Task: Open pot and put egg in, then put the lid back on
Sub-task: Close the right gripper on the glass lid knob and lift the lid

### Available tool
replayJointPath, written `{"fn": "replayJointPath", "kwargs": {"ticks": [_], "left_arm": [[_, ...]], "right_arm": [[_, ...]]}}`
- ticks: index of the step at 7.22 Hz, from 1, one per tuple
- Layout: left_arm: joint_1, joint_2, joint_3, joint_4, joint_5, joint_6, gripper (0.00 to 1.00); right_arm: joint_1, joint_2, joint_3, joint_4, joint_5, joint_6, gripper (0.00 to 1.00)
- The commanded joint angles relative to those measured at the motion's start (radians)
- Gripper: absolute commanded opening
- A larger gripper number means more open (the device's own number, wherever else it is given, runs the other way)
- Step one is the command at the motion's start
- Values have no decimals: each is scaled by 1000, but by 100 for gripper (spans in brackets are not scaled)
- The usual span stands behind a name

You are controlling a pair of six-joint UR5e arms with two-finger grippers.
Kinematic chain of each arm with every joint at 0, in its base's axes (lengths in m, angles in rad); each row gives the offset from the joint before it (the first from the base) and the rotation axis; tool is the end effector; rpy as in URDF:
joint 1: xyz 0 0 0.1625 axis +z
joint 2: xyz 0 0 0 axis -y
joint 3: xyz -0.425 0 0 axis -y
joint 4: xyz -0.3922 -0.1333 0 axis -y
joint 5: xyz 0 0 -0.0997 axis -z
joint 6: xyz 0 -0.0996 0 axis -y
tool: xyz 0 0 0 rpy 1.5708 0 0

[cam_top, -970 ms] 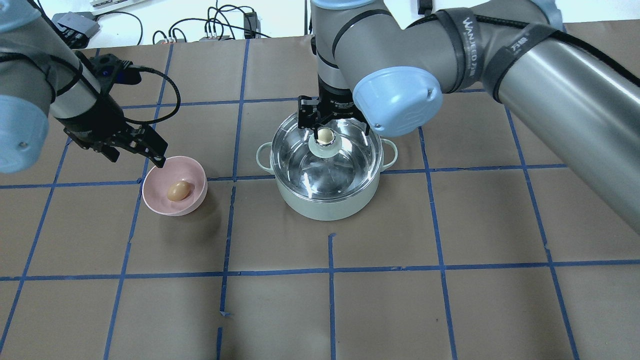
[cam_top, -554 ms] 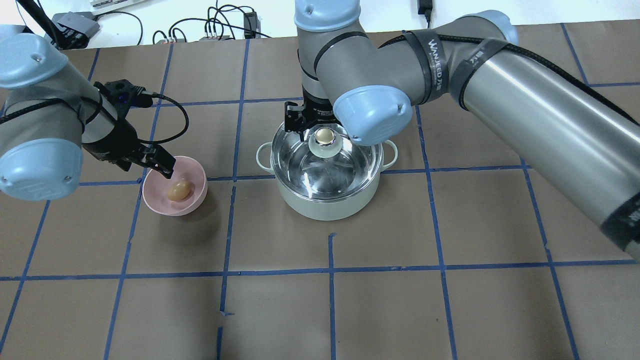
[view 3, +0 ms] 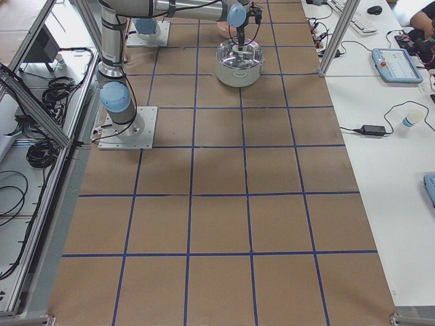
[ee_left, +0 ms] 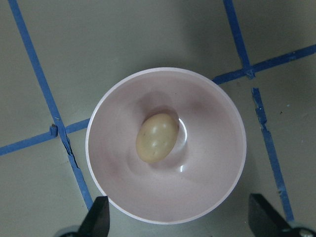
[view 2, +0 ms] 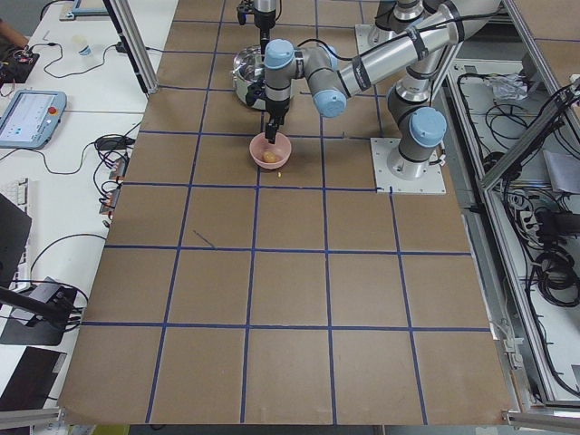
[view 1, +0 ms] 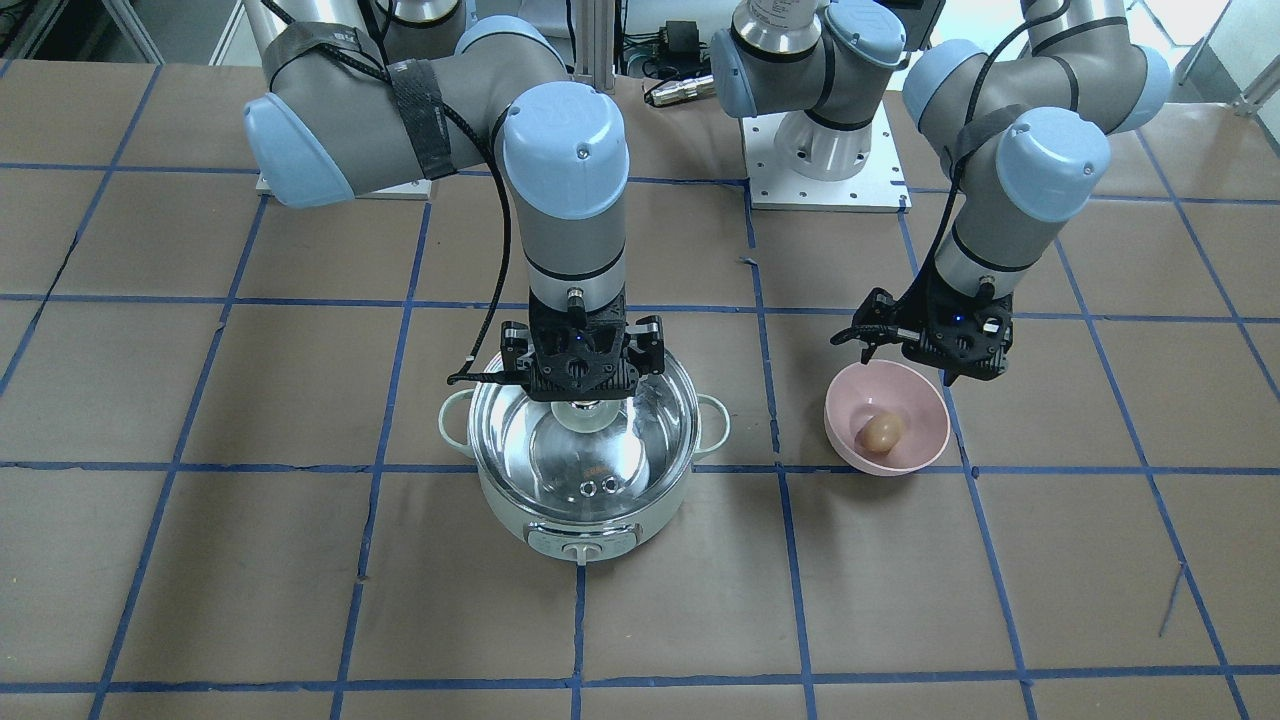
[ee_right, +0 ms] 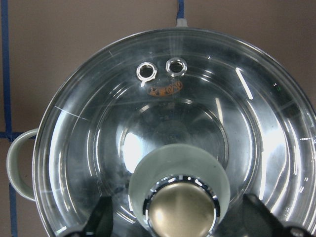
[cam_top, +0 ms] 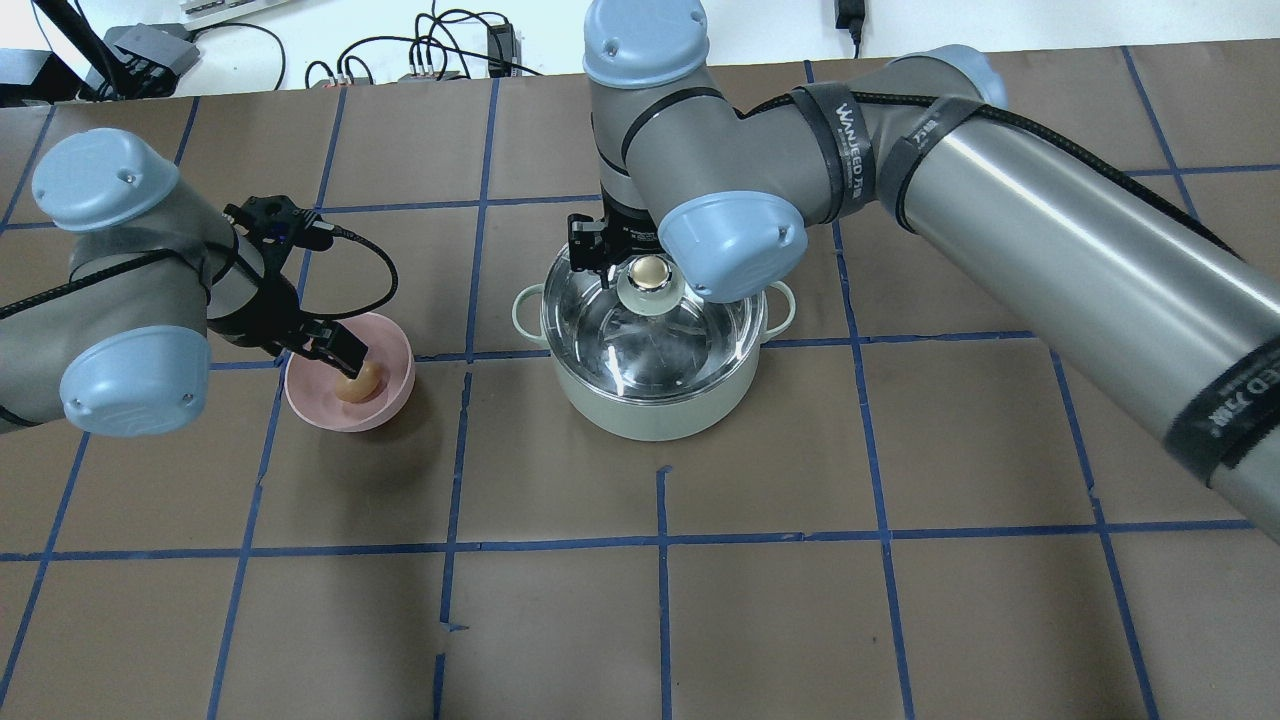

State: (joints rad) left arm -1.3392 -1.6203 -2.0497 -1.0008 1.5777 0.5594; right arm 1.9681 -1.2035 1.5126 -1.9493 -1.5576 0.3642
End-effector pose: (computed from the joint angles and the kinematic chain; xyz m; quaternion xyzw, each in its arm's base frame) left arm -0.0227 -0.4816 0.2939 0.1631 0.9864 -0.0179 0.0112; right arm 0.3689 -0.5312 0.3474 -0.0168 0.9992 -0.0298 0.0190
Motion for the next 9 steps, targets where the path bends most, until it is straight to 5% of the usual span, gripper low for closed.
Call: {"fn": "replayJointPath", "kwargs": {"ticks": [1, 2, 4, 6, 9], "left_arm": [[-1, -57, -39, 106, -1, 25, 97], [0, -84, -56, 192, -1, 93, 97], [0, -89, -61, 195, -1, 123, 97], [2, -92, -72, 209, -2, 145, 97], [2, -143, -79, 259, 5, 157, 96]], "right_arm": [[0, 4, 8, -3, -4, -2, 90], [0, 2, 8, -3, -2, -1, 87], [0, 5, 6, -5, -2, -1, 63], [0, 5, 6, -14, -1, -1, 13], [0, -1, 4, -23, -4, -8, 6]]}}
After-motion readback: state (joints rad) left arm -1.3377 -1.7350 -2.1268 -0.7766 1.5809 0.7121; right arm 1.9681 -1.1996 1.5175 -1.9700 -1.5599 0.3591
